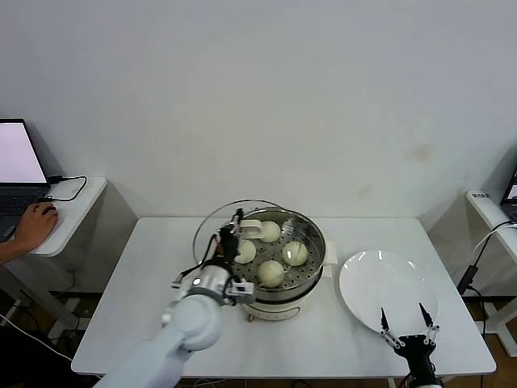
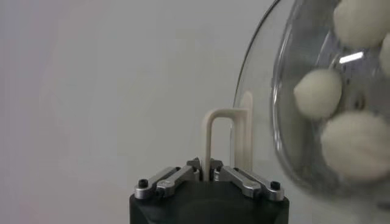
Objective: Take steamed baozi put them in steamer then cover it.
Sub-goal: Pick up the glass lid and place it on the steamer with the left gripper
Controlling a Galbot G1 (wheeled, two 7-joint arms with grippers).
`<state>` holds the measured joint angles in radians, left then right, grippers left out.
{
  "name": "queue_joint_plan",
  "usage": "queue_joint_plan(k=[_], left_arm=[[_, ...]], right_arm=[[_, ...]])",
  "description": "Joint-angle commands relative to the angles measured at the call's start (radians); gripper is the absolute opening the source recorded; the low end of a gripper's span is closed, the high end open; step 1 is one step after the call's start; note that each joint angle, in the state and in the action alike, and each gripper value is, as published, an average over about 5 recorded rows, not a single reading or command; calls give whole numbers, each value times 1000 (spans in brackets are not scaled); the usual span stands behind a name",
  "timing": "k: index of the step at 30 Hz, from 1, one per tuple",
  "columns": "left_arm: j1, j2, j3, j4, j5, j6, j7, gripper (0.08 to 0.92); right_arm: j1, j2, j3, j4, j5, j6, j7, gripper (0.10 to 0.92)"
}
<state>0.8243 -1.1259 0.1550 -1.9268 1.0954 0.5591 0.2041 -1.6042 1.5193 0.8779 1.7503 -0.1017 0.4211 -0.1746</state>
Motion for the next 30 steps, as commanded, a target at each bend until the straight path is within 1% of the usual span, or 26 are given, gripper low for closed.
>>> queue_joint_plan(k=[1,13,30], left_arm=[[-97,-188,117,111,190,41,102,148],[-86,-206,109,178,185,27,90,148],[-59,-203,86,204,188,13,79,148]], right_arm=[[2,0,0,-10,-16,8,2,823],[5,-7,-3,-25,-19,19,1,823],[4,-17,-5,-40,-19,32,2,823]])
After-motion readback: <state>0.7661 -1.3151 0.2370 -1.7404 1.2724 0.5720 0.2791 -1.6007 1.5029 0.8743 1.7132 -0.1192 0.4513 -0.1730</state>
